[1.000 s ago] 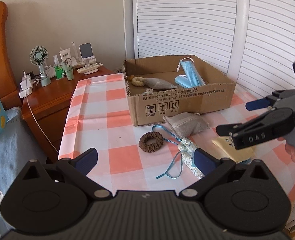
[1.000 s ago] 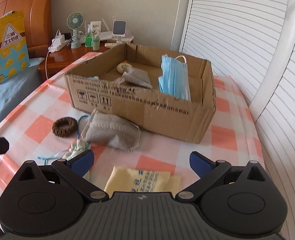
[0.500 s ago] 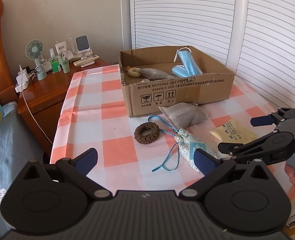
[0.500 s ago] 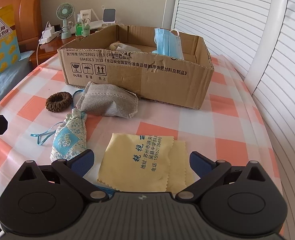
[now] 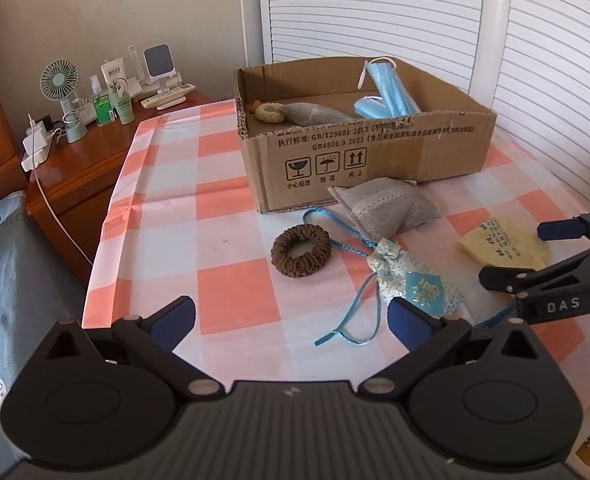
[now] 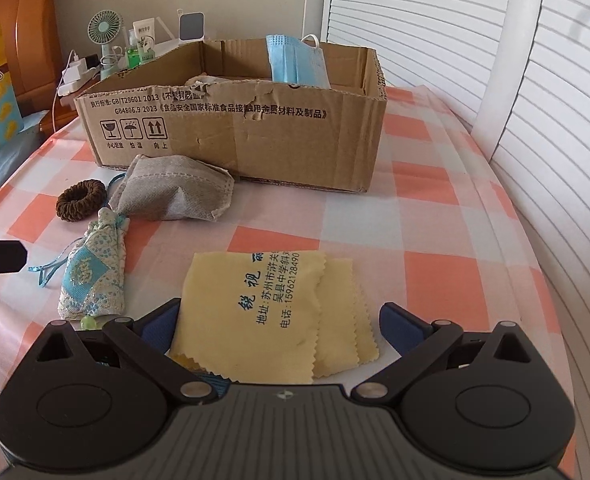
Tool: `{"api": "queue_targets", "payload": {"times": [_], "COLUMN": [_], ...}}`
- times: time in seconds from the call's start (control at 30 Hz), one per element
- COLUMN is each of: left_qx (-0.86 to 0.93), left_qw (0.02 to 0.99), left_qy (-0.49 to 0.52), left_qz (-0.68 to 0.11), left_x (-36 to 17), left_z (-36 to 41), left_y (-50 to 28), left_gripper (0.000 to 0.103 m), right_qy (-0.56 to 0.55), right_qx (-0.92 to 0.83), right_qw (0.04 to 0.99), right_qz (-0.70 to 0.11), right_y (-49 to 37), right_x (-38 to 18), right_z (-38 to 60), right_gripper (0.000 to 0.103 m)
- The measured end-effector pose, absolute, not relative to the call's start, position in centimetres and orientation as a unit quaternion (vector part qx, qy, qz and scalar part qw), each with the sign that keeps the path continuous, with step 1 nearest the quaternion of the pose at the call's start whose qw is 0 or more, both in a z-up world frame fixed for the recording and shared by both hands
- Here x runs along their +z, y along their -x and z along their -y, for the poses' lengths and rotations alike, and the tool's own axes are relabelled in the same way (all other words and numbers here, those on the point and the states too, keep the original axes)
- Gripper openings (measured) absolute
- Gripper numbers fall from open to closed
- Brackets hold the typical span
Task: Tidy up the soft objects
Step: 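Move the right gripper to the yellow cleaning cloth, then close the right gripper on the yellow cloth while the left gripper grasps the brown hair tie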
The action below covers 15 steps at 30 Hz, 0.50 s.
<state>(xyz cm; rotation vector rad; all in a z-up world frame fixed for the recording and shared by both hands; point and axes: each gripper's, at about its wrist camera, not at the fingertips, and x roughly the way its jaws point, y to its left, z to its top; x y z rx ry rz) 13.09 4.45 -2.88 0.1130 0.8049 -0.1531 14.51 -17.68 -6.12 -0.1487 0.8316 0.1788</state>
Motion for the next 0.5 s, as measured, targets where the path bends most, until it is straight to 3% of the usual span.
{"api": "queue_targets", "payload": {"times": [0.5], "left_qx": [-0.063], "left_qw": [0.906], "left_qy": [-0.02], "left_qz": [-0.418], "left_x": [-6.1], "left_z": [-4.7], "left_y": [-18.6], "left_gripper": [0.103], "right_qy": [0.073], "right_qx": [0.095], "right_qw": [0.908], "right_qz": [-0.401], "right_y": [-14.6], "right_x": [-6.2], "right_z": [17.8], "right_gripper": [0.103]}}
